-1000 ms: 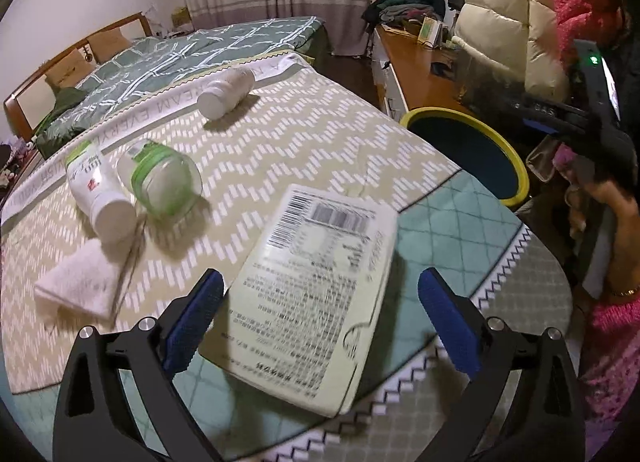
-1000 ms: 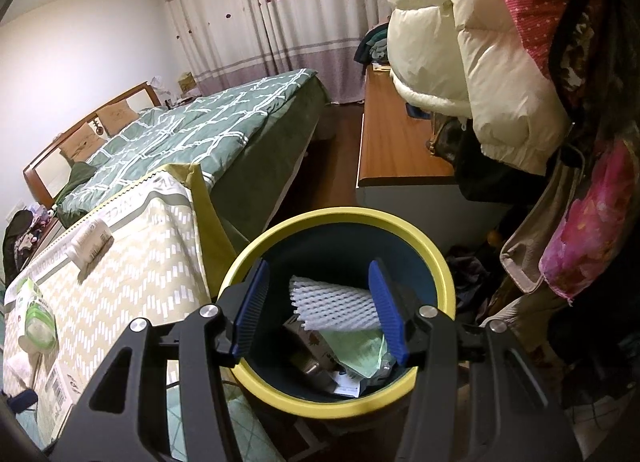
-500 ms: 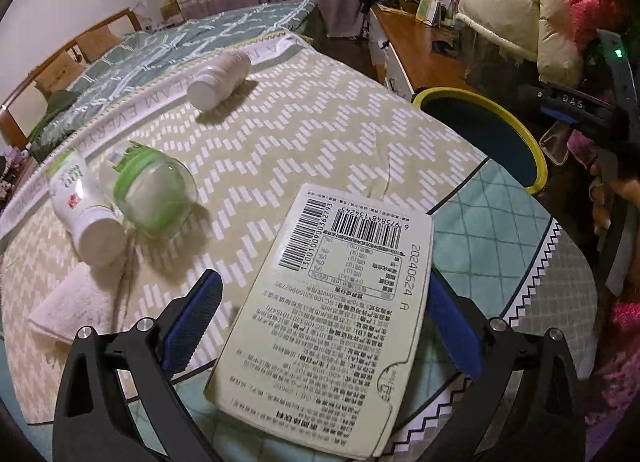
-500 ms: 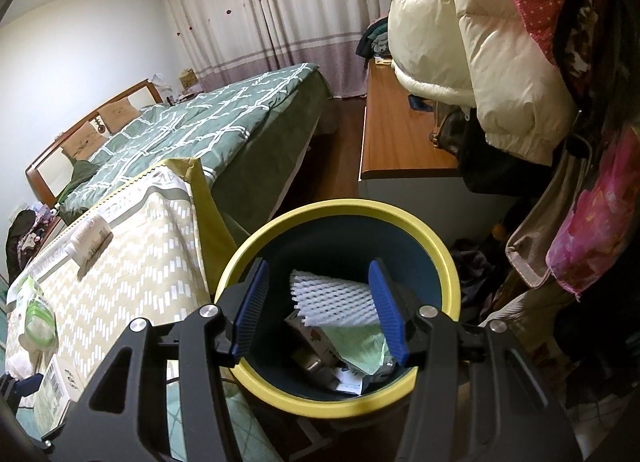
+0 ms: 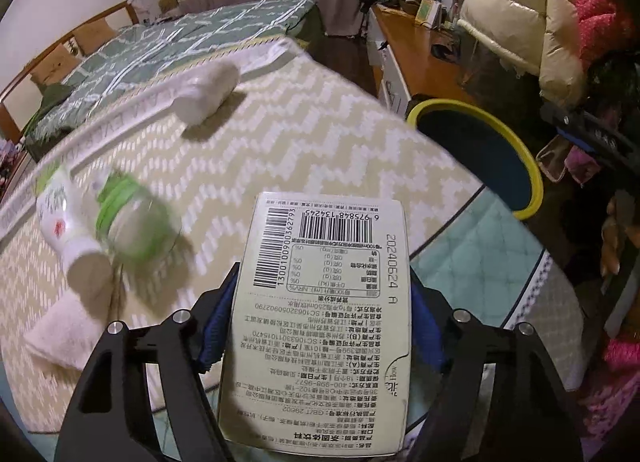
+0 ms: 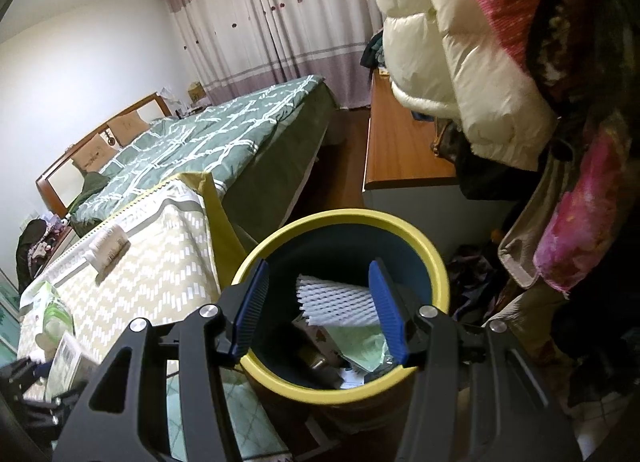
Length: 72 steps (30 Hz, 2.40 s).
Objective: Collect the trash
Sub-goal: 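Carry the paper carton over the yellow bin and open the left gripper, then move both grippers back over the mattress toward the white tissue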
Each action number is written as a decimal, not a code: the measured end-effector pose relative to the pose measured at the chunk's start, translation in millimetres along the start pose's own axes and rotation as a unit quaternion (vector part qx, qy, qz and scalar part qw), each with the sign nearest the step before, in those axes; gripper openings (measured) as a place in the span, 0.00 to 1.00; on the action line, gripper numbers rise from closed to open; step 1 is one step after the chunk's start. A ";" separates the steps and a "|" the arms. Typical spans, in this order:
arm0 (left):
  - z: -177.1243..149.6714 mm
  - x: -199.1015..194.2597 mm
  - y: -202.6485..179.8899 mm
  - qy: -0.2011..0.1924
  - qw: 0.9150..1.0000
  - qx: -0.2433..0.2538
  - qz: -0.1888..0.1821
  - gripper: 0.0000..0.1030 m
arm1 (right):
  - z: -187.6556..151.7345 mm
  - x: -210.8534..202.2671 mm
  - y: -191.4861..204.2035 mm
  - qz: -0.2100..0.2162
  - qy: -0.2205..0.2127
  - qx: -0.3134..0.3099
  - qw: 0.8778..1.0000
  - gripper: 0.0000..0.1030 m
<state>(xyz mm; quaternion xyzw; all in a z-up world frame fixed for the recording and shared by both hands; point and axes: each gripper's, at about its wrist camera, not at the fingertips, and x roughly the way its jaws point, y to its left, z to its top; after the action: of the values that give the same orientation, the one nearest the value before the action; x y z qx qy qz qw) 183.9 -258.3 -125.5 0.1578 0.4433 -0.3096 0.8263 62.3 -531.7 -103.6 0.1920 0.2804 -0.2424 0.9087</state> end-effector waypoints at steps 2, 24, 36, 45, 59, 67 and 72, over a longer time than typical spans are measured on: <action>9.4 -1.2 -7.2 -0.007 1.000 0.006 -0.005 0.72 | -1.1 -7.7 -4.8 -0.002 -0.006 0.000 1.000 0.49; 134.4 71.8 -157.0 -0.003 0.992 0.094 -0.082 0.72 | -5.2 -25.1 -75.4 -0.044 -0.008 0.027 0.999 0.49; 144.9 69.7 -160.6 -0.039 0.994 0.070 -0.071 0.88 | -12.6 -14.5 -75.1 -0.045 0.011 0.027 0.999 0.49; 79.6 -42.0 -56.5 -0.132 0.990 -0.013 -0.046 0.95 | -17.3 -16.1 -26.9 -0.006 0.018 -0.004 1.000 0.49; -37.5 -142.7 130.2 -0.227 0.954 -0.144 0.135 0.95 | -27.2 -11.8 91.0 0.061 0.041 -0.087 0.993 0.49; -94.4 -161.0 220.8 -0.245 0.913 -0.215 0.247 0.95 | -37.1 -5.4 176.8 0.127 0.060 -0.145 0.979 0.49; -116.5 -159.5 250.0 -0.250 0.899 -0.255 0.253 0.95 | -44.2 -1.5 235.4 0.168 0.068 -0.187 0.965 0.49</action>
<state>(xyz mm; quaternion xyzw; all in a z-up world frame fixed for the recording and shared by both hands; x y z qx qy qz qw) 206.6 53.0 -61.4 -0.0339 0.2312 0.0036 0.9723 171.8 -319.4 -86.6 0.0790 0.3456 -0.0155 0.9349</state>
